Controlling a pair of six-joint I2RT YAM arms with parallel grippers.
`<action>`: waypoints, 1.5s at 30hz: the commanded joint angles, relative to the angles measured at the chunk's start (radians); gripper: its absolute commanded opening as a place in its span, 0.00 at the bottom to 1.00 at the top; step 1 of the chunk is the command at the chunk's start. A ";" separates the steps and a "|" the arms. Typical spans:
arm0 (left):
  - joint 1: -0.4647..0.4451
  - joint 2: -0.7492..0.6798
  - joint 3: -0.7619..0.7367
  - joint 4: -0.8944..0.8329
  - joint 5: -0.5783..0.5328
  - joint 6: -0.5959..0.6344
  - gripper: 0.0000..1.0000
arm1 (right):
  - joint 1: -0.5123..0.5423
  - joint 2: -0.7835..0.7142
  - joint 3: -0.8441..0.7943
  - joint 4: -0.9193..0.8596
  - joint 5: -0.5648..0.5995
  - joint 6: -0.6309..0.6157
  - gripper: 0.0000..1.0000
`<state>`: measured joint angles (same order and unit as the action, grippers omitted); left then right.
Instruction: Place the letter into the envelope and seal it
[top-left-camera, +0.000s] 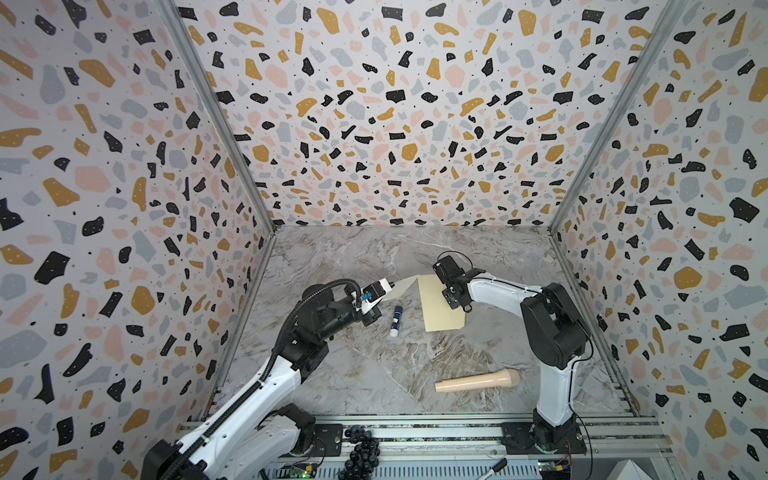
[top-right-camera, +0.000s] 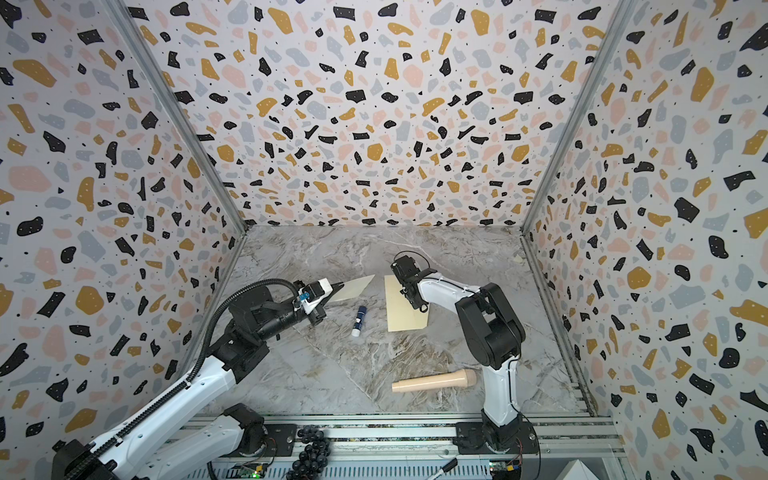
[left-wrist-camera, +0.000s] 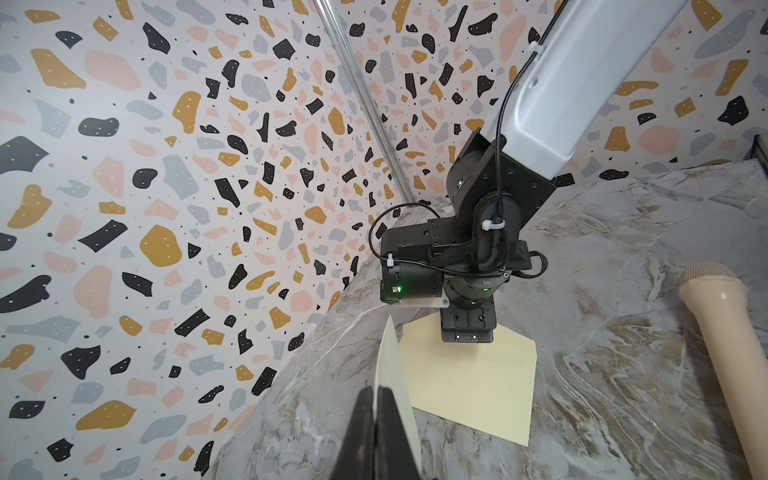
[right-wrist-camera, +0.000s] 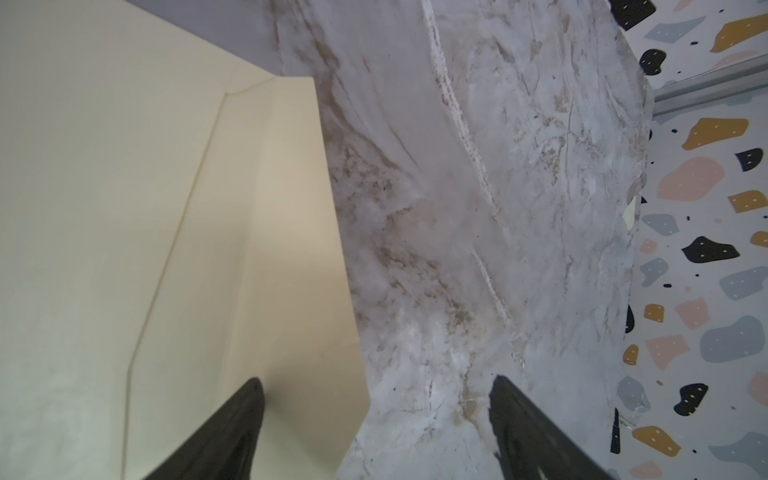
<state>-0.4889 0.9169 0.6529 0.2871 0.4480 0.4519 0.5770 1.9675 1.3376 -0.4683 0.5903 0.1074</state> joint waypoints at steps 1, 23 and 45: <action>0.004 -0.003 -0.008 0.049 0.014 -0.004 0.00 | -0.011 -0.005 -0.006 -0.037 -0.016 0.011 0.86; 0.004 -0.015 -0.004 0.138 0.011 -0.126 0.00 | -0.044 -0.031 -0.007 -0.042 -0.184 0.038 0.87; 0.004 0.098 0.052 0.503 -0.319 -1.232 0.00 | -0.148 -0.796 -0.435 0.880 -1.028 0.485 0.95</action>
<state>-0.4889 1.0000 0.6720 0.6613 0.1837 -0.5491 0.4351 1.2301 0.9909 0.0757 -0.2367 0.3733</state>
